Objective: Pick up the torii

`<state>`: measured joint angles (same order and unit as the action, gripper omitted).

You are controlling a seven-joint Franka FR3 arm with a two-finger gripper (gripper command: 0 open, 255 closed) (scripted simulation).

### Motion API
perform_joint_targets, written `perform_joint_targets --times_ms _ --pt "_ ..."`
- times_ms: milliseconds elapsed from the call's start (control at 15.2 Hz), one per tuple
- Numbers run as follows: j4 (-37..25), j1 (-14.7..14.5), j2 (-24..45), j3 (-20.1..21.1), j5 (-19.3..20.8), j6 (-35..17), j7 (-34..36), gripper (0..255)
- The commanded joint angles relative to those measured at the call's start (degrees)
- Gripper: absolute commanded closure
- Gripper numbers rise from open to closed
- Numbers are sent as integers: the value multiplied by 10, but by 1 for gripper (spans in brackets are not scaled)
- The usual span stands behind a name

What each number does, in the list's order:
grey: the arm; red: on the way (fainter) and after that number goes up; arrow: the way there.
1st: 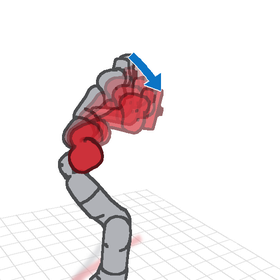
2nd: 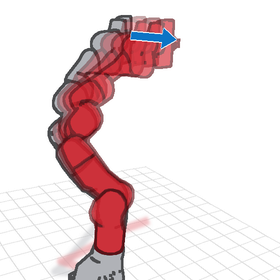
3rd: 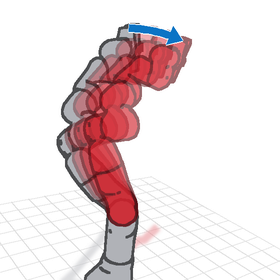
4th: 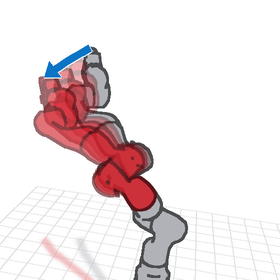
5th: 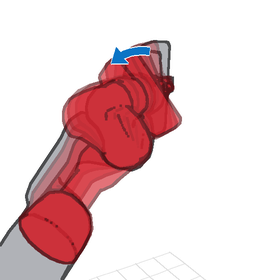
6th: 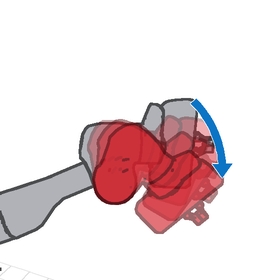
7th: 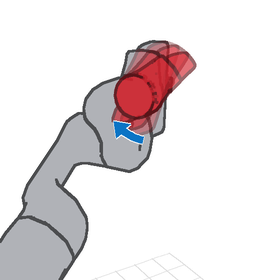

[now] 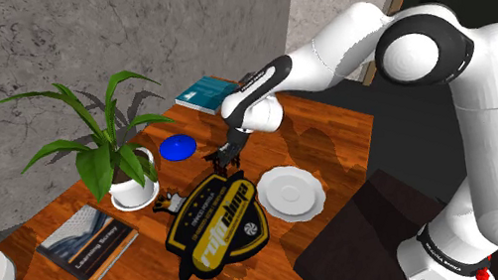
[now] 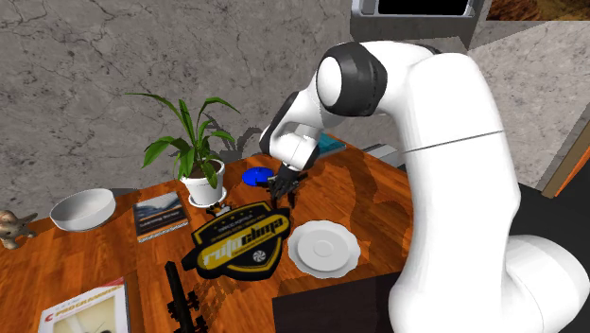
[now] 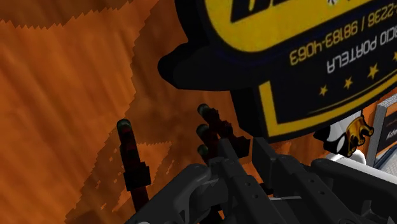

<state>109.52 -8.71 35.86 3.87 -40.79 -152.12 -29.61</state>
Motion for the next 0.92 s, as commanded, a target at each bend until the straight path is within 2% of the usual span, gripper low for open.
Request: perform_joint_targets --times_ms 0,858 --pt "6 -2 -13 -4 4 8 6 255" --pt "20 -15 -82 -26 38 58 52 255"
